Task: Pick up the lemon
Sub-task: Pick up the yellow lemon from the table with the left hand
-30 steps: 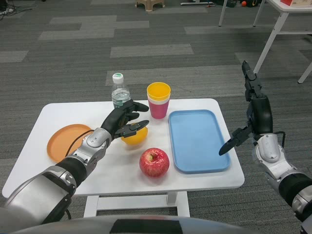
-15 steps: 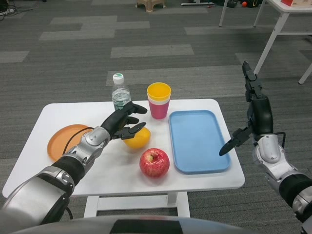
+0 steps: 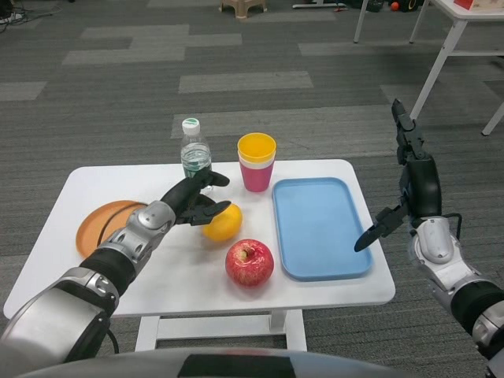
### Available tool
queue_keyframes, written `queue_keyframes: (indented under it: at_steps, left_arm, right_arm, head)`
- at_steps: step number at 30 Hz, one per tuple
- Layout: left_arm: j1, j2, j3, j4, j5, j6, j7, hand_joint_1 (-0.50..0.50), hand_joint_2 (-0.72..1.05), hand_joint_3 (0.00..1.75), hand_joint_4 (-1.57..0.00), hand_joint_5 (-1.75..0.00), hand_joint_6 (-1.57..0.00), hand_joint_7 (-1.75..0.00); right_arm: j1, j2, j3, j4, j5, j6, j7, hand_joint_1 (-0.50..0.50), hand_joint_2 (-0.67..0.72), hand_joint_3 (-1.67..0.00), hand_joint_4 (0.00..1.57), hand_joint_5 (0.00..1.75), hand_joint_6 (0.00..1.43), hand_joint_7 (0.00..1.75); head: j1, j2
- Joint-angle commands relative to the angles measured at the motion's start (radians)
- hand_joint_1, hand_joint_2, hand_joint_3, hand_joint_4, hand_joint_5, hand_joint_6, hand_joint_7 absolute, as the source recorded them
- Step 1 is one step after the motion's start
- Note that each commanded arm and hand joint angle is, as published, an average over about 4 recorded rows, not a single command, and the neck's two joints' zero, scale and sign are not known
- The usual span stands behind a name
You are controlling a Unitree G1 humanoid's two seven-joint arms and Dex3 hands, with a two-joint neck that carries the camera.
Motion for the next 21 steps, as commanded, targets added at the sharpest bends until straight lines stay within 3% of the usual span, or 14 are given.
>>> queue_keyframes:
  at_steps: [1,6,12,14,16,18,19,21]
  left_arm:
    - [-0.001,-0.001,-0.004,0.097,-0.244,-0.105,0.006,-0.50,1.05,0.41,0.00,-1.05,-0.13,-0.86]
    - [0.018,-0.002,-0.022,0.108,-0.440,-0.167,0.006,-0.50,1.05,0.44,0.00,-0.87,-0.22,-0.91]
    - [0.040,0.007,-0.154,0.106,-0.843,-0.261,0.030,-0.50,1.05,0.48,0.00,-0.51,-0.48,-0.91]
    - [0.042,0.011,-0.186,0.104,-0.932,-0.270,0.031,-0.50,1.05,0.52,-0.01,-0.56,-0.55,-0.91]
    - [0.042,0.011,-0.190,0.104,-0.944,-0.283,0.033,-0.50,1.05,0.41,-0.03,-0.67,-0.64,-0.93]
    - [0.042,0.011,-0.190,0.104,-0.945,-0.296,0.038,-0.50,1.05,0.20,-0.04,-0.82,-0.86,-1.08]
    - [0.042,0.011,-0.190,0.104,-0.944,-0.302,0.041,-0.47,1.05,0.11,-0.05,-0.92,-1.04,-1.22]
    - [0.042,0.011,-0.189,0.105,-0.943,-0.308,0.042,-0.41,1.05,0.09,-0.07,-1.00,-1.30,-1.43]
  right_arm:
    - [0.011,0.003,0.001,0.005,0.009,0.000,-0.001,-0.46,0.60,0.00,0.11,0.00,0.00,0.00]
    - [0.011,0.003,0.002,0.006,0.009,0.000,-0.002,-0.46,0.60,0.00,0.11,0.00,0.00,0.00]
    - [0.011,0.003,0.003,0.008,0.009,0.000,-0.002,-0.46,0.60,0.00,0.11,0.00,0.00,0.00]
    - [0.011,0.003,0.003,0.008,0.009,0.000,-0.002,-0.46,0.60,0.00,0.11,0.00,0.00,0.00]
    - [0.011,0.003,0.003,0.008,0.010,0.000,-0.002,-0.46,0.60,0.00,0.11,0.00,0.00,0.00]
    - [0.011,0.003,0.003,0.009,0.009,0.000,-0.002,-0.46,0.60,0.00,0.11,0.00,0.00,0.00]
    - [0.011,0.003,0.003,0.010,0.009,0.000,-0.002,-0.46,0.60,0.00,0.11,0.00,0.00,0.00]
    - [0.011,0.003,0.003,0.010,0.010,0.000,-0.002,-0.46,0.60,0.00,0.11,0.00,0.00,0.00]
  head:
    - [0.002,-0.002]
    - [0.008,-0.004]
    - [0.013,-0.003]
    - [0.014,-0.001]
    - [0.014,-0.001]
    - [0.014,-0.002]
    - [0.014,-0.002]
    - [0.014,-0.002]
